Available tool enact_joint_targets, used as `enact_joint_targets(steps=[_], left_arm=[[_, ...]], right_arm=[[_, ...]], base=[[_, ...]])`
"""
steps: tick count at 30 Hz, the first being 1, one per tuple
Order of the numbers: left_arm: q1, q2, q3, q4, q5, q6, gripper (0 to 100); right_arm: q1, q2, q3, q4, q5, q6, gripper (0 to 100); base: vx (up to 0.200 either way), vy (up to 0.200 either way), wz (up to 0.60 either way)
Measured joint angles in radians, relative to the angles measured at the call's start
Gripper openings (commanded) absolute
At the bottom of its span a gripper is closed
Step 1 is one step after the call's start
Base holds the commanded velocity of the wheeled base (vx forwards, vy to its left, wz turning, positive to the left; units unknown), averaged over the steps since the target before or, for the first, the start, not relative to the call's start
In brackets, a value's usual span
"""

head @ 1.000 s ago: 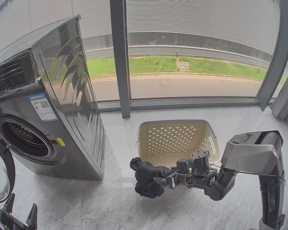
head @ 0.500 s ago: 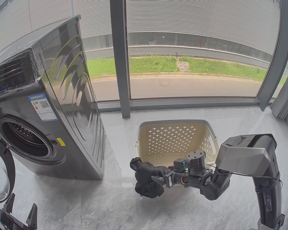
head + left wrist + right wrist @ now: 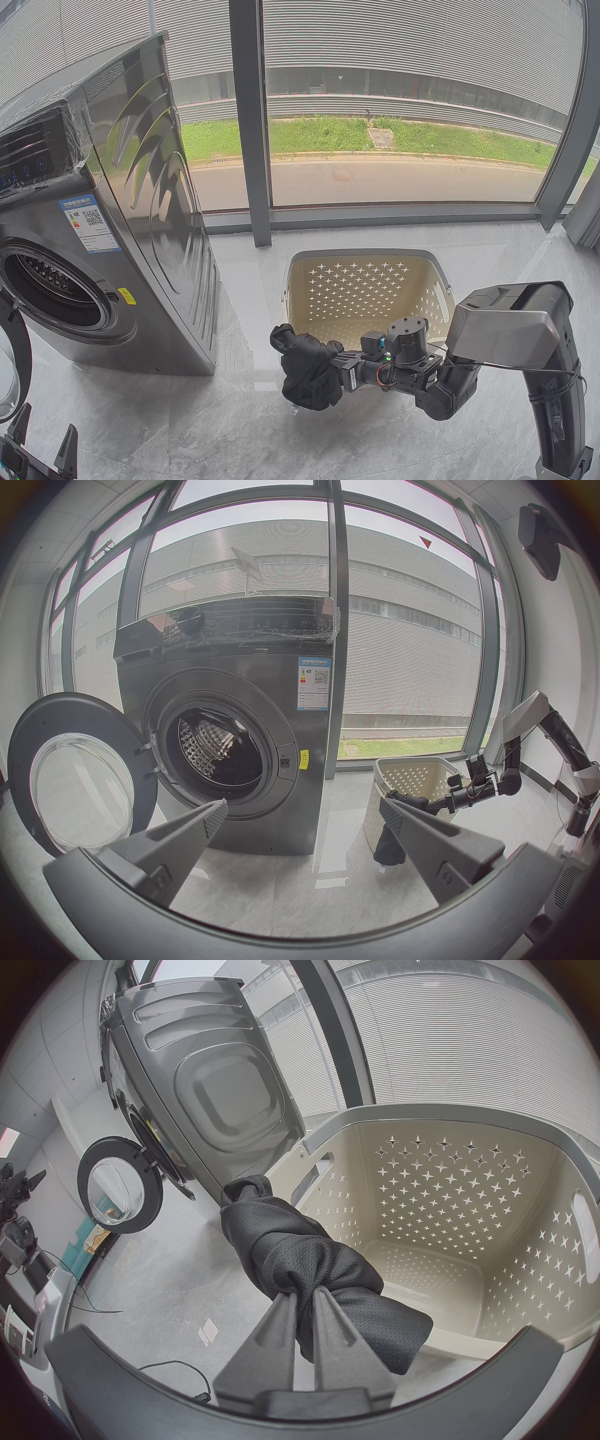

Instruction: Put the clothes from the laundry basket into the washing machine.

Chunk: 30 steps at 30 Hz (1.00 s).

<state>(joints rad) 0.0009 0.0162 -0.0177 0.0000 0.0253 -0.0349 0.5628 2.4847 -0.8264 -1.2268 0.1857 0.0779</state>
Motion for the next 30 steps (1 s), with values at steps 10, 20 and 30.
enact_joint_targets(steps=[10, 20, 30], left_arm=[[0.000, 0.000, 0.000, 0.000, 0.000, 0.000, 100], [0.000, 0.000, 0.000, 0.000, 0.000, 0.000, 100], [0.000, 0.000, 0.000, 0.000, 0.000, -0.001, 100]], right_arm=[[0.001, -0.054, 0.075, -0.048, -0.001, 0.000, 0], [-0.008, -0.199, 0.122, -0.055, -0.013, 0.008, 0], [-0.005, -0.386, 0.167, -0.082, -0.081, 0.030, 0]], base=[[0.000, 0.000, 0.00], [0.000, 0.000, 0.00], [0.000, 0.000, 0.00]])
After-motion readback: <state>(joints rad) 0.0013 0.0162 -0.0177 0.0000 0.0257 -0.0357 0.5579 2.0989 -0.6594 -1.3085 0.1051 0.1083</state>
